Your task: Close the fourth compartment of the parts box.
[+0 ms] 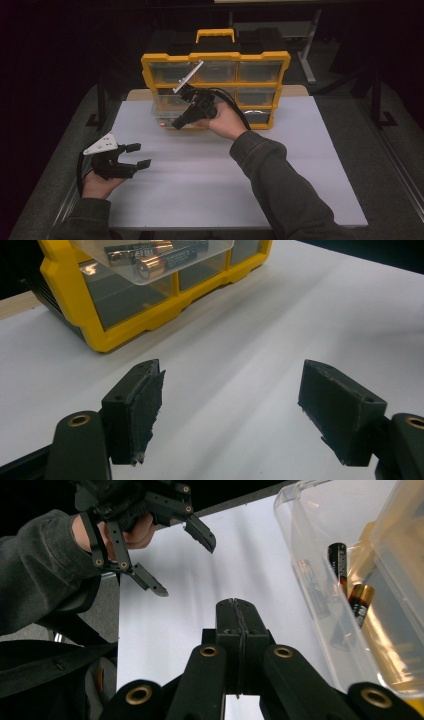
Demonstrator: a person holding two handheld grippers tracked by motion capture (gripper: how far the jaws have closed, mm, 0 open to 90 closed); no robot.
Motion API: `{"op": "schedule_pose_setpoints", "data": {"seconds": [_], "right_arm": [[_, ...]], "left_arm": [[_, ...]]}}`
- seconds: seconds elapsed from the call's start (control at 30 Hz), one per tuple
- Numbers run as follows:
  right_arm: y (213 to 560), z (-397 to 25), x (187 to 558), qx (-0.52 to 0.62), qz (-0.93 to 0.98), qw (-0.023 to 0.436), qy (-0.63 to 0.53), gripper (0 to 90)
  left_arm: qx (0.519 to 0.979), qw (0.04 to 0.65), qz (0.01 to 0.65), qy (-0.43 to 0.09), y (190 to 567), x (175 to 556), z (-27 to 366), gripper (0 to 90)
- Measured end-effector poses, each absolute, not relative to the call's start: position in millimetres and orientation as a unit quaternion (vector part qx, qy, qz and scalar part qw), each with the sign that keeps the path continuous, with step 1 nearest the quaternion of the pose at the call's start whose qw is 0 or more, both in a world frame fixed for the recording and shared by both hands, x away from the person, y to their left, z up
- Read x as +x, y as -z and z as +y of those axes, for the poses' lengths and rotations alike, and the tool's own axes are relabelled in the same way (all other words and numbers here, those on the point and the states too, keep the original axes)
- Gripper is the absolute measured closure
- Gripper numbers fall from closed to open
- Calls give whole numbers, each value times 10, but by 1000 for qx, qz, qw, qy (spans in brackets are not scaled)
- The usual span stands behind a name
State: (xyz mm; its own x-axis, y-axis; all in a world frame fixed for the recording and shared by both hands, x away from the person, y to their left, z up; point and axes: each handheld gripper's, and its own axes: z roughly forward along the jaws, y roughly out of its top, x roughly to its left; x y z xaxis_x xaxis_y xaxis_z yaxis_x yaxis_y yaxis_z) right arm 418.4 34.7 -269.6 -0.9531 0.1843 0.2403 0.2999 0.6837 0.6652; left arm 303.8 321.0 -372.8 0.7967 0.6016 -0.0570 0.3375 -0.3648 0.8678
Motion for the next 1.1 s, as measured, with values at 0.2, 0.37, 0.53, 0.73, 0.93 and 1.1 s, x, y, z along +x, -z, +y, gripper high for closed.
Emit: {"op": "schedule_pose_setpoints", "data": {"seconds": [0.2, 0.37, 0.53, 0.73, 0.93, 1.1], "right_arm": [[2770, 403, 4173, -131, -919, 73, 365, 890], [2804, 457, 4164, -128, -923, 65, 356, 890], [2812, 498, 4174, -130, -927, 55, 348, 890], [2749, 530, 4196, -136, -927, 41, 347, 891], [2740, 552, 4223, -143, -927, 28, 344, 891], [2727, 529, 4241, -154, -927, 18, 341, 891]], "left_arm": [[815, 484, 290, -135, 3730, 3037, 3201, 252], [812, 487, 292, -135, 3734, 3034, 3189, 252], [813, 486, 292, -135, 3734, 3035, 3189, 252], [814, 483, 291, -136, 3731, 3035, 3196, 252], [814, 484, 291, -137, 3728, 3032, 3203, 252], [814, 482, 292, -136, 3731, 3034, 3197, 252]]}}
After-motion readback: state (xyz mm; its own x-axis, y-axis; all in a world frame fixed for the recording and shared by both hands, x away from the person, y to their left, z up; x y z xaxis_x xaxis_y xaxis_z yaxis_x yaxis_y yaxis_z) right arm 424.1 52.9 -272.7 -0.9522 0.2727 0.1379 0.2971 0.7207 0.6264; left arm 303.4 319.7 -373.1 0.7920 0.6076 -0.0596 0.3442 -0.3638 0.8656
